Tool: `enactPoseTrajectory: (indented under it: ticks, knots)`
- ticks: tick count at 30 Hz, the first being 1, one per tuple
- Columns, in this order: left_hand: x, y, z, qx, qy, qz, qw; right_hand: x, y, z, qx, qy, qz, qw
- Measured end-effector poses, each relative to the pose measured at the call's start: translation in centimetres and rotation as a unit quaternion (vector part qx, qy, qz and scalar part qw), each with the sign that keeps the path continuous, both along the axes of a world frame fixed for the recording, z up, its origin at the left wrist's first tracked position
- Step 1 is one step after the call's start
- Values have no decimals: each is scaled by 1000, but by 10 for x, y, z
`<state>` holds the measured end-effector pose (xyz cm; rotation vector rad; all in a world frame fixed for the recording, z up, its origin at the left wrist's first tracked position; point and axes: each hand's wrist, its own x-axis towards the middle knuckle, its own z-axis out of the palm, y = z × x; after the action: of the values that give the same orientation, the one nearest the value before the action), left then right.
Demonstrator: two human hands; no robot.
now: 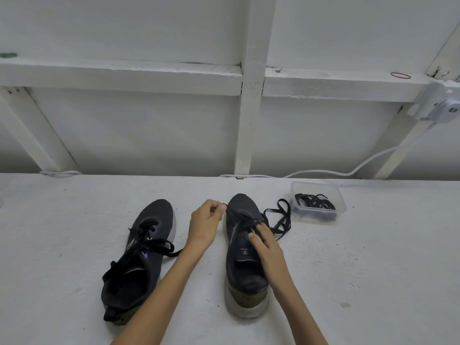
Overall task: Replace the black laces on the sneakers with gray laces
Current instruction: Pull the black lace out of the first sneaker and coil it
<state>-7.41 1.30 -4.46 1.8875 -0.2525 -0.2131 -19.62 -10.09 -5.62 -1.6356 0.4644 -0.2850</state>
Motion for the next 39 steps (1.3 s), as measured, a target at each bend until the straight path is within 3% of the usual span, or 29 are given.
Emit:
enactPoseTrajectory:
  ticks: [5, 8, 15, 20, 25, 27, 33, 39]
  knots:
    - [-15, -1, -10, 10, 50, -66, 996, 2, 1, -3, -12, 3, -4, 1000]
    - [-17, 0, -15, 34, 18, -81, 996, 1, 1, -3, -13, 0, 0, 1000]
    - [6, 11, 9, -32, 5, 30, 999, 0, 0, -3, 3, 11, -1, 1000]
    - [-10, 7, -2, -28, 72, -29, 997, 2, 1, -7, 1, 14, -8, 1000]
    - [-13, 2, -14, 10, 31, -59, 998, 2, 2, -4, 3, 22, -13, 1000]
    - [-4, 5, -7, -1, 16, -30, 999, 1, 2, -3, 5, 20, -12, 1000]
    - [18, 18, 21, -146, 17, 112, 983, -1, 0, -2, 15, 29, -9, 999]
    - [-3, 11, 3, -82, 113, -34, 990, 0, 0, -2, 10, 37, -24, 999]
